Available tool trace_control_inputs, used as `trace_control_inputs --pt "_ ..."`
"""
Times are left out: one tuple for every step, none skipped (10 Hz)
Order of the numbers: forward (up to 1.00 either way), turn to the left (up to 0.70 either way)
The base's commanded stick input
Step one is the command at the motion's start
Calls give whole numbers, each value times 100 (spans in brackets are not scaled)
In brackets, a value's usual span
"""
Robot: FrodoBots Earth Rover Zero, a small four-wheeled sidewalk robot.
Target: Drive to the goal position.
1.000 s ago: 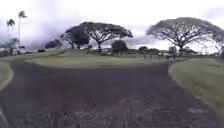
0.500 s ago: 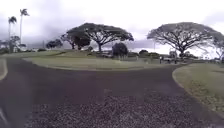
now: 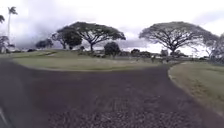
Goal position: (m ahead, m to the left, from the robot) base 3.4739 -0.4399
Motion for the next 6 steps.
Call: trace_control_inputs --pt "70 -35" --pt "70 -35" --pt "70 -35" --pt "70 -35" --pt "70 -35" --pt "70 -35"
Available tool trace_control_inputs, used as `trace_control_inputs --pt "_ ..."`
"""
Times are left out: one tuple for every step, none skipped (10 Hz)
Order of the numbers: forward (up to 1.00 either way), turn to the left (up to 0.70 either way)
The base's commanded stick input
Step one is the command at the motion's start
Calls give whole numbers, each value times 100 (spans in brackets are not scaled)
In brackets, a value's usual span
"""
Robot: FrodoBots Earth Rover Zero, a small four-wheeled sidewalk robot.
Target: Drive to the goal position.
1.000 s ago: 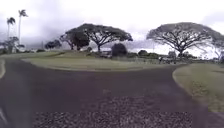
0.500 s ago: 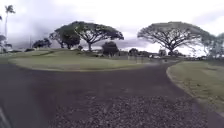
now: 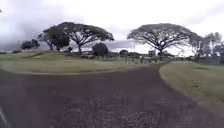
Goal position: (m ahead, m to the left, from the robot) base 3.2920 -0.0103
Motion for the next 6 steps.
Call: trace_control_inputs --pt "70 -30" --pt "70 -20" --pt "70 0" --pt "70 0" --pt "70 0" --pt "70 0"
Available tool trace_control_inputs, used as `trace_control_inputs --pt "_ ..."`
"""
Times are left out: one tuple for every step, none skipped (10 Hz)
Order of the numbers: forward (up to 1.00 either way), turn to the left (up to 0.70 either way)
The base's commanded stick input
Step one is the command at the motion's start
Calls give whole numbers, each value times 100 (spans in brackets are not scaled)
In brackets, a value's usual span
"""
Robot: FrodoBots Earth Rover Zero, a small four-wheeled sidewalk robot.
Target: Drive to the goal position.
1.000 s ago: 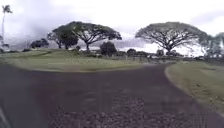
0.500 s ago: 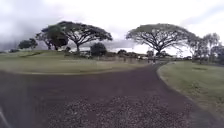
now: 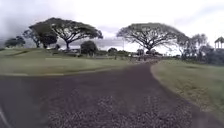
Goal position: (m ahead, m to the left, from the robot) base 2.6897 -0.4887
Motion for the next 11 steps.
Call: trace_control_inputs --pt "70 0" --pt "70 0" --pt "70 0" --pt "70 0" --pt "70 0" --pt "70 0" --pt "70 0" --pt "70 0" --pt "70 0" --pt "70 0" --pt "70 0"
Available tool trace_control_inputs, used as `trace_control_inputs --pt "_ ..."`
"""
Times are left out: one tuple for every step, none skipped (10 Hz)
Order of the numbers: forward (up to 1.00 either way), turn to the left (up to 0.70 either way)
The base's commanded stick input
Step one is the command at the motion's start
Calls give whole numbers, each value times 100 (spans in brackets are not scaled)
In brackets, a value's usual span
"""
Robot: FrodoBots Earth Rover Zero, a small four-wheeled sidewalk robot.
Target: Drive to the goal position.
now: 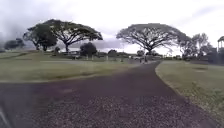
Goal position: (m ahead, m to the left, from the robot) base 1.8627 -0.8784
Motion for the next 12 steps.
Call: trace_control_inputs --pt "70 0" --pt "70 0" --pt "70 0" --pt "70 -6" --pt "70 -18" --pt "70 -31" --pt "70 -34" --pt "70 -35" --pt "70 -35" --pt "70 -35" --pt "70 -35" --pt "70 -35"
